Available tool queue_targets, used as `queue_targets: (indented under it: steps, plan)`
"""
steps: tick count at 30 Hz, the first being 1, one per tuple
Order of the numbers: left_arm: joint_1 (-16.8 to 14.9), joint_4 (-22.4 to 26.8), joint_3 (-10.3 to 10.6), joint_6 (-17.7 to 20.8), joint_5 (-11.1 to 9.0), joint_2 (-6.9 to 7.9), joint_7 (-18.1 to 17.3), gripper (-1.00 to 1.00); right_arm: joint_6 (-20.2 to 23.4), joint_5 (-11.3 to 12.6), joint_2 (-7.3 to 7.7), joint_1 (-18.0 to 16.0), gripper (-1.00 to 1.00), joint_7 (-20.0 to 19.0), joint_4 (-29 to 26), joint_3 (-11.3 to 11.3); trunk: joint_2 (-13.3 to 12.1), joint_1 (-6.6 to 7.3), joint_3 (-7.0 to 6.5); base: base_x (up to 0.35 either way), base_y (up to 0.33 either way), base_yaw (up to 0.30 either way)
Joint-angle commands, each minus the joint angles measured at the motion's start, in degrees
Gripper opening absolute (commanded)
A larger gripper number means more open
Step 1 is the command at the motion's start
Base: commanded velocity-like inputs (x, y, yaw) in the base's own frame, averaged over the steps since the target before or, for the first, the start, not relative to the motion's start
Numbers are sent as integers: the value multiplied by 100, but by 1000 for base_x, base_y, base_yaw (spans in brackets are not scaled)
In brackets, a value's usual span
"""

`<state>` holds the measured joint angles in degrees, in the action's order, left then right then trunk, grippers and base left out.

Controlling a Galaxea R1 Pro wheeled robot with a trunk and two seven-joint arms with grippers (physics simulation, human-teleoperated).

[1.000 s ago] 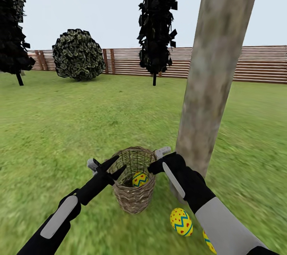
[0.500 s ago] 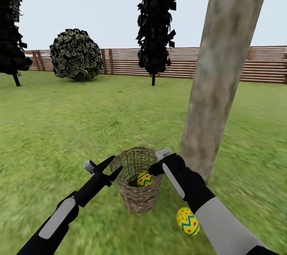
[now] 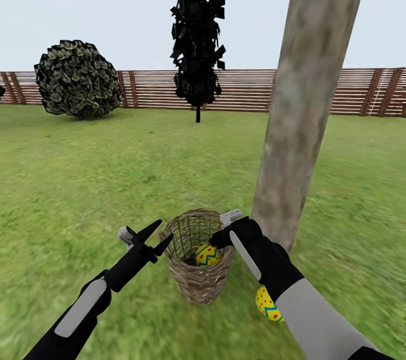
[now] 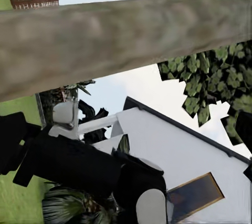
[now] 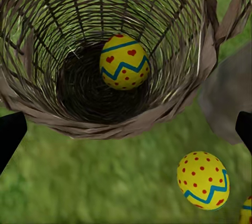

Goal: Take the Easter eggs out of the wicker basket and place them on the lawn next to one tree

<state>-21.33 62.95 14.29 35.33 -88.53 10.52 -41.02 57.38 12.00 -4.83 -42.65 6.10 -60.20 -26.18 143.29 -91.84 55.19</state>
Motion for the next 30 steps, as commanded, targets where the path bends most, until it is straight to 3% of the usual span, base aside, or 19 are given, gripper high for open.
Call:
queue_targets:
  steps: [1, 6, 12, 15, 20, 25, 30]
  plan:
    - [-3, -2, 13, 37, -60, 5, -2, 100, 19, 59, 1, -7, 100, 63, -1, -10, 2, 1, 2, 42, 348, -266]
    - [-3, 6, 15, 36, -55, 3, -2, 100, 19, 57, 4, -7, 100, 67, 35, -9, 2, 1, -17, 74, 313, -266]
    - [-3, 14, 21, 28, -51, 2, -4, 100, 19, 62, 0, -7, 100, 61, 45, -10, 2, 1, -38, 20, 58, -249]
    - [-3, 5, 21, 23, -51, -5, -60, 100, 14, 64, -1, -7, 100, 59, 82, 2, 2, 1, -40, 2, 5, -66]
    - [-3, -3, 21, 25, -32, -6, -504, 100, 10, 64, -1, -7, 100, 58, 95, 7, -3, 11, -129, 0, 1, -9]
    - [-3, -9, 25, 32, -25, -6, -569, 100, 11, 65, -4, -7, 100, 58, 94, 0, -126, 82, -228, 0, 0, 0]
    - [-3, -30, 29, 24, -49, 1, -643, 100, 10, 65, -9, -7, 100, 58, 95, -1, -126, 82, -228, 0, 0, 0]
